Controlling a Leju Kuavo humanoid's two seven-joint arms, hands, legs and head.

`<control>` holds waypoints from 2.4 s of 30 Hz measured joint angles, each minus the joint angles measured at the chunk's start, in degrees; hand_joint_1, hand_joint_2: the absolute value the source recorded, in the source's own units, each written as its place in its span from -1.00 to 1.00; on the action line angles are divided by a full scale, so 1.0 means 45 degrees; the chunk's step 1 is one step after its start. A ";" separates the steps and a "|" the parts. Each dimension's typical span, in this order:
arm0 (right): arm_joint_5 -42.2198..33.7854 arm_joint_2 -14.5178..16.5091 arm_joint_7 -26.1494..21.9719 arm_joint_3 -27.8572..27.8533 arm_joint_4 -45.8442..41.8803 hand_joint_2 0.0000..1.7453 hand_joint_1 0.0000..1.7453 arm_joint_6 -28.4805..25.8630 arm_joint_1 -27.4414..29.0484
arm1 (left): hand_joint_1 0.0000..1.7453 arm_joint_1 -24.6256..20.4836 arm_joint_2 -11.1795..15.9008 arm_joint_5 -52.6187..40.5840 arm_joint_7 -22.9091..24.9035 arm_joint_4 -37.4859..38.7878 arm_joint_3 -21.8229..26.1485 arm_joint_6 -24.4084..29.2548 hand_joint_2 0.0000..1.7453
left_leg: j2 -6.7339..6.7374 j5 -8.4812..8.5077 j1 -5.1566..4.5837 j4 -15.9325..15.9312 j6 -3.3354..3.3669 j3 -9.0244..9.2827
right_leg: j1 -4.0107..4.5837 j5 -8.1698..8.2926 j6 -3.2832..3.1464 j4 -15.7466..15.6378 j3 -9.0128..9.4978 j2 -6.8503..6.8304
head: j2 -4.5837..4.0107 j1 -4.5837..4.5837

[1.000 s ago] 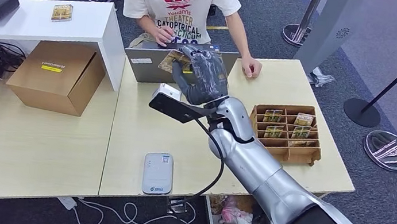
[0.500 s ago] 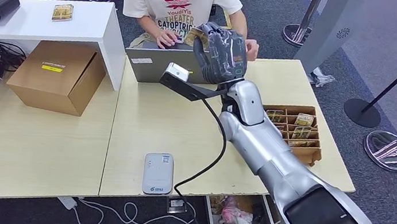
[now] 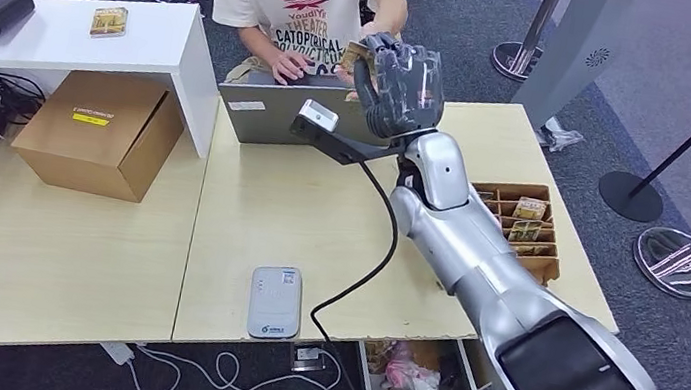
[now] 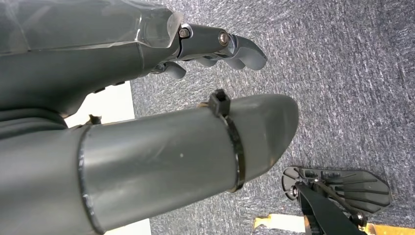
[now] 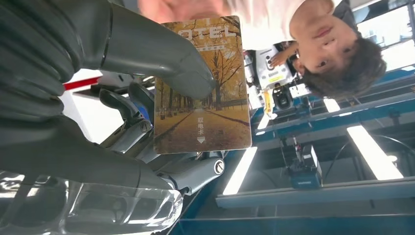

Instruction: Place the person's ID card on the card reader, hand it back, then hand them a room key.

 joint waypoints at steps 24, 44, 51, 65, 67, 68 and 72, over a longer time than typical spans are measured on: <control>0.0436 -0.0033 0.0363 -0.1077 0.1140 1.00 -1.00 0.0034 -0.0102 | -1.00 0.0008 0.0039 -0.0067 -0.0126 0.0000 -0.0010 -0.0074 -1.00 | 0.0001 0.0000 -0.0001 0.0001 0.0000 0.0000 | 0.0000 0.0001 0.0001 0.0000 -0.0004 0.0002 | 0.0000 0.0001; 0.0325 -0.0147 -0.0457 -0.1350 0.0587 1.00 -1.00 0.1351 0.0212 | -1.00 0.0019 0.0027 0.0345 0.0005 0.0000 -0.0009 -0.0040 -1.00 | 0.0001 0.0000 -0.0002 0.0001 0.0000 -0.0002 | 0.0000 0.0001 0.0001 -0.0001 -0.0006 0.0001 | 0.0000 0.0000; 0.0678 -0.0879 0.0068 -0.1310 -0.0437 1.00 -1.00 0.2509 0.0753 | -1.00 0.0044 0.0002 0.0396 -0.0019 0.0000 -0.0005 -0.0098 -1.00 | -0.0008 -0.0001 -0.0003 0.0004 0.0001 -0.0009 | -0.0001 0.0001 0.0001 -0.0005 -0.0007 -0.0007 | 0.0000 0.0000; 0.1567 -0.2918 0.1248 -0.1328 -0.2694 1.00 -1.00 0.4311 0.2292 | -1.00 0.0073 -0.0005 0.0286 -0.0137 0.0000 -0.0005 -0.0267 -1.00 | -0.0007 -0.0004 -0.0005 0.0006 0.0005 -0.0013 | -0.0002 0.0002 0.0004 -0.0010 -0.0010 -0.0010 | 0.0000 -0.0001; 0.1638 -0.3208 0.1398 -0.1362 -0.2879 1.00 -1.00 0.4704 0.2422 | -1.00 0.0074 -0.0002 0.0250 -0.0136 0.0000 -0.0005 -0.0307 -1.00 | -0.0007 -0.0004 -0.0005 0.0007 0.0005 -0.0013 | -0.0002 0.0003 0.0005 -0.0010 -0.0010 -0.0010 | 0.0000 -0.0002; 0.1664 -0.3361 0.1470 -0.1391 -0.2991 1.00 -1.00 0.4914 0.2498 | -1.00 0.0075 0.0001 0.0238 -0.0136 0.0000 -0.0005 -0.0329 -1.00 | -0.0007 -0.0004 -0.0005 0.0007 0.0005 -0.0013 | -0.0002 0.0003 0.0005 -0.0010 -0.0010 -0.0011 | 0.0000 -0.0002; 0.1702 -0.3896 0.1722 -0.1514 -0.3521 1.00 -1.00 0.5588 0.2862 | -1.00 0.0080 0.0010 0.0192 -0.0135 0.0000 -0.0005 -0.0376 -1.00 | -0.0008 -0.0004 -0.0005 0.0007 0.0005 -0.0017 | -0.0002 0.0003 0.0006 -0.0010 -0.0010 -0.0013 | 0.0000 -0.0001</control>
